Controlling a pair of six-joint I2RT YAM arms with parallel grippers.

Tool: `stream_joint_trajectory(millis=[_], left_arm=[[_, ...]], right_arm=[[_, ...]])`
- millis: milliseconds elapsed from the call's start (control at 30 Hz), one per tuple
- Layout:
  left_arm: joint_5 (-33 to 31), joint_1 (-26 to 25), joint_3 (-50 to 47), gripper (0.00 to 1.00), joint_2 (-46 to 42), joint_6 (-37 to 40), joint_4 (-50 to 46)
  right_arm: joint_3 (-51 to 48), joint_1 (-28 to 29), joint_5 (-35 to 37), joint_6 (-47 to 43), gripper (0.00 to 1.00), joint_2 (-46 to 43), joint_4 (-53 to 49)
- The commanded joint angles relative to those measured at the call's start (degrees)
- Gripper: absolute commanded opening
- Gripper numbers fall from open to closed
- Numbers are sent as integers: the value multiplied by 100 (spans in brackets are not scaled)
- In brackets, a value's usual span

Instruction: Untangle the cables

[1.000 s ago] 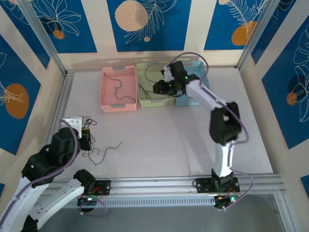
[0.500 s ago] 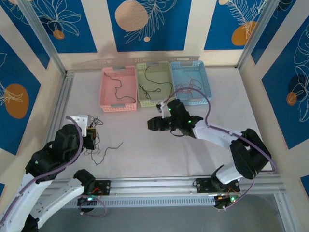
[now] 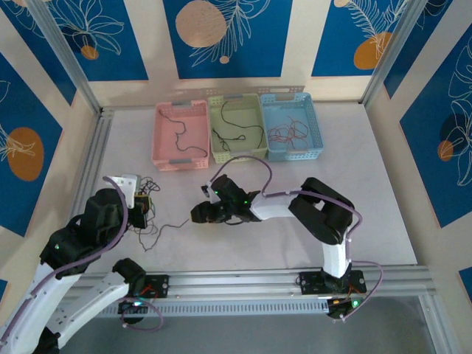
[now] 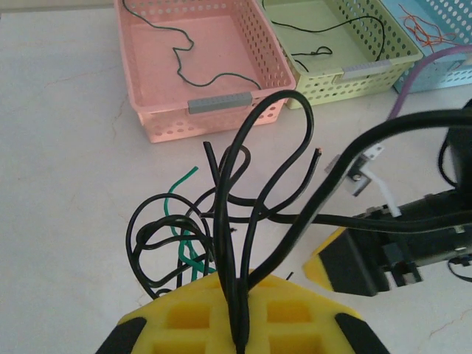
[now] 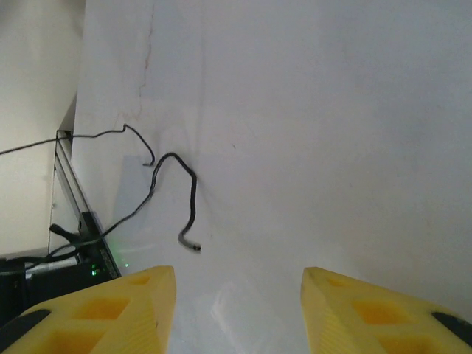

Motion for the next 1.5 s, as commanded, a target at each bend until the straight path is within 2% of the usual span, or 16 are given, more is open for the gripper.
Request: stream_joint_trajectory(millis=[0,200,333,533,733,867,1000,1133,1200,1367,1467], left_arm=[[115,86,-62,0,12,79,95],[127,110,-71,0,22,90,95],[126,115,-72,0,14,86,104],[161,143,-79,0,40,95,101],[177,158,-86,0,46,103,112],[186,167,-90,0,41,103,106],[137,172,-88,0,22,94,95],[110,167,-88,0,5,86,88],[125,169,-89,0,14,85,94],[128,178,-88,0,18,85,95],[81,188,-86,0,-1,77,78]], right_arm=[[398,110,-78,176,49,206,108],[662,148,-408,395,48,713,267],[1002,161,-723,379,44,1014,154],[1102,255,-733,301,37,1111,25],[1072,259,-846,288,21,1088,76],[917,265,-704,177,0,911,124],[515,10,-451,-232,0,206,-154],[-489,-811,256,-728,0,-1356,-863],[-1108,-1481,713,-919,0,-2237,-1230],[-2208,-3849,1564,-1151,0,-4482,-2484],[-2443,-4853,1773,-1219,0,-5122,-2952]])
